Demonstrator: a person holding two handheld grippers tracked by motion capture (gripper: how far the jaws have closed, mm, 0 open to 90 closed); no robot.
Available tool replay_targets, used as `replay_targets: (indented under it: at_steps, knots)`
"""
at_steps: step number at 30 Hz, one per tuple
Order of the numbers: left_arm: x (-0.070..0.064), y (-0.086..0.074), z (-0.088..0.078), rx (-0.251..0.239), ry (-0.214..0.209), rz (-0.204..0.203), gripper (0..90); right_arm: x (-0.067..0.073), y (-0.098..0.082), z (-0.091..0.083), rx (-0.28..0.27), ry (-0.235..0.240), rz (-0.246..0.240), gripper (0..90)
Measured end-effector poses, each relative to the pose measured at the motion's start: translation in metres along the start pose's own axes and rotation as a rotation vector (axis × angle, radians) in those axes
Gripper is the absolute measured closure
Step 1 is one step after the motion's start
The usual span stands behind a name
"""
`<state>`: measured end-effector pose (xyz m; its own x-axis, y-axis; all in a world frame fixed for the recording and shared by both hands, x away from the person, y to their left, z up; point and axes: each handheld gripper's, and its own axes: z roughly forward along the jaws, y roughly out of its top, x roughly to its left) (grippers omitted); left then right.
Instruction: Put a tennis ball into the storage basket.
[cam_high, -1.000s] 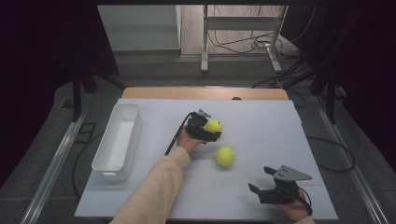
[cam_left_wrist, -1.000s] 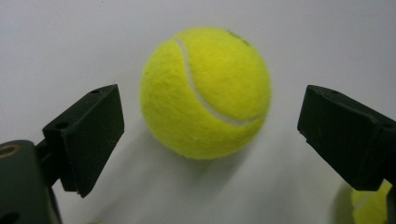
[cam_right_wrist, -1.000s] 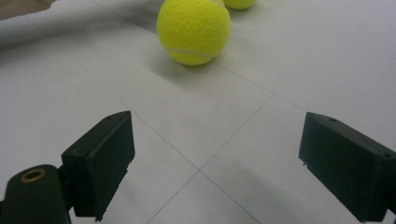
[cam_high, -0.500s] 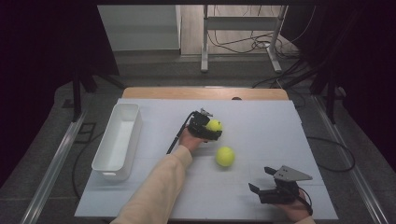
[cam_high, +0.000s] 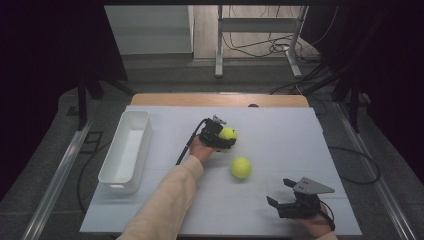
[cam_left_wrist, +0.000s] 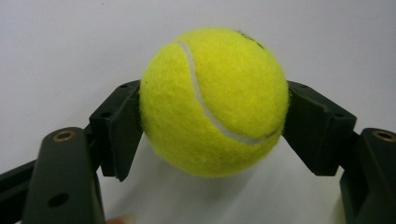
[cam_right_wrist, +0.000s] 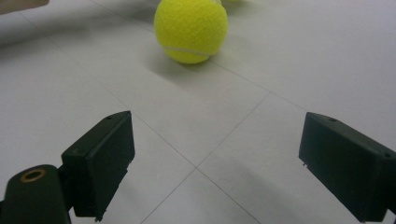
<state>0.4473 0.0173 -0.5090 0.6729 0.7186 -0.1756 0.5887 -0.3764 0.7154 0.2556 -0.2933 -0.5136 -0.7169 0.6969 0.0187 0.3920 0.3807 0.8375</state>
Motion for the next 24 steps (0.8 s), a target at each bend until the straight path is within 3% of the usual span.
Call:
replay_targets:
  at_steps: [11, 24]
  knots:
    - [-0.003, -0.002, -0.019, -0.027, -0.022, -0.006, 26.3, 0.001, 0.0, 0.001, 0.005, 0.0, -0.003, 10.8]
    - [-0.007, -0.004, -0.029, -0.041, -0.039, -0.003, 26.3, 0.001, 0.0, 0.001, 0.004, 0.0, -0.003, 10.8]
